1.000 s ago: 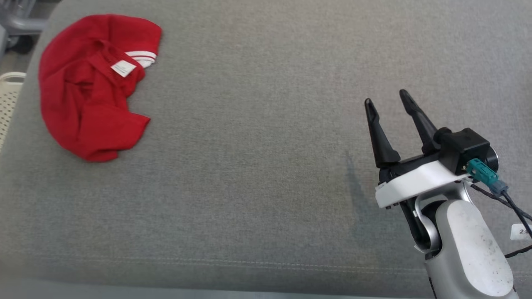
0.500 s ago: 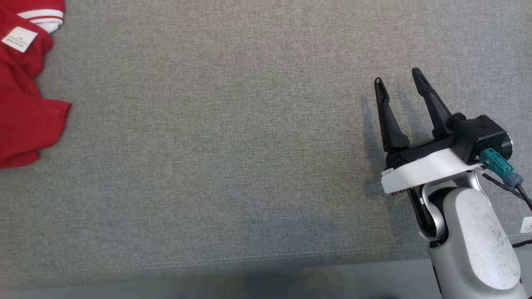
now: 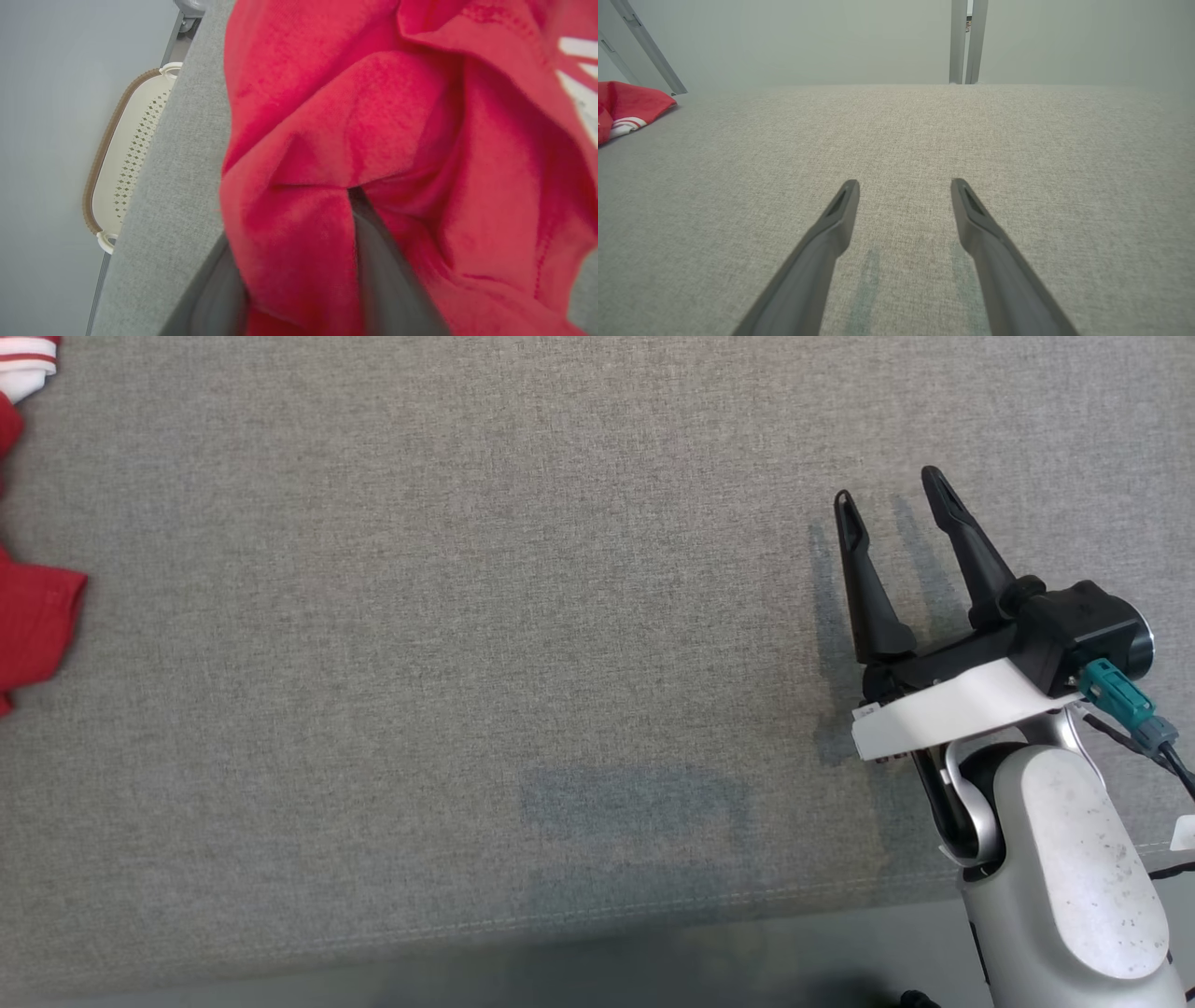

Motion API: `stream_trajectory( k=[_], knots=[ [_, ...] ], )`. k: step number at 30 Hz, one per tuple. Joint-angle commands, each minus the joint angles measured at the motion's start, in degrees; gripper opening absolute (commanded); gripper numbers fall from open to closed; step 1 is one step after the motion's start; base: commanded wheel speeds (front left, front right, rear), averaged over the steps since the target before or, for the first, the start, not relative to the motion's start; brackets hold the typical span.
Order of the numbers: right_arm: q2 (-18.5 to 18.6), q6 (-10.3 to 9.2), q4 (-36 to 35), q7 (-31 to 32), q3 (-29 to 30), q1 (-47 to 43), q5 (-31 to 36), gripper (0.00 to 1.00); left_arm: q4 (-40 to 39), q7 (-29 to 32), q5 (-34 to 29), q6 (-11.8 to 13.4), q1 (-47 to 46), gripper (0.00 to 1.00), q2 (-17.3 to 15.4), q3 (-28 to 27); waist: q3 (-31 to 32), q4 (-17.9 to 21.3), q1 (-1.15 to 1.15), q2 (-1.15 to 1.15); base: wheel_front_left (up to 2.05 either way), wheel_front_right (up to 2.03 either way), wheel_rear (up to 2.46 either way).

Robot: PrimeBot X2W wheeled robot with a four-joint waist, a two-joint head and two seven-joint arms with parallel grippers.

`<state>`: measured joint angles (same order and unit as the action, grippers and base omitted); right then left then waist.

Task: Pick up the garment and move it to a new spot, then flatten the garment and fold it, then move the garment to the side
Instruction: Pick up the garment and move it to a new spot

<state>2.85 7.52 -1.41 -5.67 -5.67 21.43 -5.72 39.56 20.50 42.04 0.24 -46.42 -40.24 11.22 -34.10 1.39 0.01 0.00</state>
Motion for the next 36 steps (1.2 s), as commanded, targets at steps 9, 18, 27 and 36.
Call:
stream_trajectory(
  k=[9,18,27,36],
  knots=[
    [0.08,-0.05,2.34,-2.12,-0.29,-0.98,-1.10,1.00,1.08,-4.71,-2.93,-1.76,-1.79,0.00,0.07,2.05,6.04,0.57,-0.01,0.00,0.00,0.00,0.00],
    [0.08,-0.05,5.47,-3.40,-0.50,-2.86,-2.71,1.00,-3.49,-7.70,-7.52,-4.42,-4.18,0.00,0.38,6.86,14.10,1.22,-0.01,0.00,0.00,0.00,0.00],
    [0.09,-0.05,7.57,-4.27,0.30,-5.56,-3.76,1.00,-13.60,-9.08,-11.41,-6.70,-4.82,0.00,4.25,14.92,21.87,2.49,-0.01,0.00,0.00,0.00,0.00],
    [0.08,-0.05,7.63,-4.55,1.17,-7.77,-4.73,1.00,-22.10,-10.86,-13.25,-7.15,-2.59,0.00,10.83,22.54,25.12,4.03,-0.01,0.00,0.00,0.00,0.00]
  ],
)
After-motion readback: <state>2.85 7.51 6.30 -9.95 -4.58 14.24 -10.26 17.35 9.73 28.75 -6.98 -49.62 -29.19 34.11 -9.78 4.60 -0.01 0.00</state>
